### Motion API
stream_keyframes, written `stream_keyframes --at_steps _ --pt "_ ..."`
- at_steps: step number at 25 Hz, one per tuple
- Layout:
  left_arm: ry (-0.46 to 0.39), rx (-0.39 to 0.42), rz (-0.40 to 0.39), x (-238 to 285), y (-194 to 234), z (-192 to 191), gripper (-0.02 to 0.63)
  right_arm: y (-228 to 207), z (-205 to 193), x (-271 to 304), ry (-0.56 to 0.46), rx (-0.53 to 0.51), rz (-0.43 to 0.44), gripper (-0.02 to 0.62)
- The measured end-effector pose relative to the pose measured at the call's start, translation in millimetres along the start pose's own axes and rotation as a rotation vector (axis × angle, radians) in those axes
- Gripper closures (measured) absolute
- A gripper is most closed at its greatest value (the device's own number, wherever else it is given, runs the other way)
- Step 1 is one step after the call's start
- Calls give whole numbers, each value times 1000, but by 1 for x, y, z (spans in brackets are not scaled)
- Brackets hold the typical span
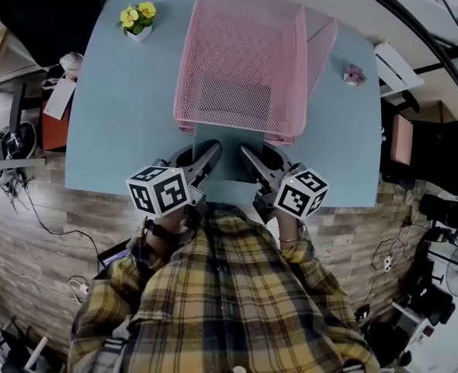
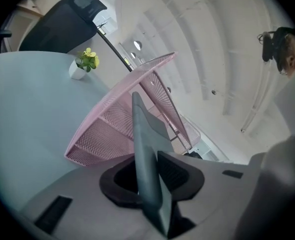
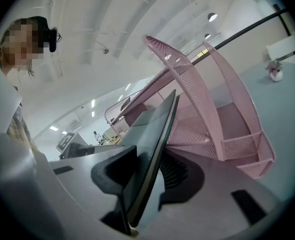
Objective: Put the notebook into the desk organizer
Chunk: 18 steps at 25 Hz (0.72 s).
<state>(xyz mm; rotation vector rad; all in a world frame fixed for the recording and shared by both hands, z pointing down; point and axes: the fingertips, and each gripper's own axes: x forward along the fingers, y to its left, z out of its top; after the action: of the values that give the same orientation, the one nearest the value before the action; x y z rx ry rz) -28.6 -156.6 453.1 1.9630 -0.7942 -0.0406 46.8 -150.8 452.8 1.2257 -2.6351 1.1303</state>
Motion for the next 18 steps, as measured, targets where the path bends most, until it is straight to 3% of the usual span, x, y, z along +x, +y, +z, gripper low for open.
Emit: stream_keyframes --at_steps 5,8,11,18 --pt "-19 -41 -15 0 -1 2 515 -2 -1 0 -1 22 -14 442" --pt "-27 -44 -21 -1 -3 3 515 -2 -6 -3 8 17 -26 371" --pt "-28 -42 -21 -1 -3 5 515 1 -9 -10 -13 14 -24 353" --pt "-32 -56 -21 0 -2 4 514 10 -17 -37 -55 -88 -46 301"
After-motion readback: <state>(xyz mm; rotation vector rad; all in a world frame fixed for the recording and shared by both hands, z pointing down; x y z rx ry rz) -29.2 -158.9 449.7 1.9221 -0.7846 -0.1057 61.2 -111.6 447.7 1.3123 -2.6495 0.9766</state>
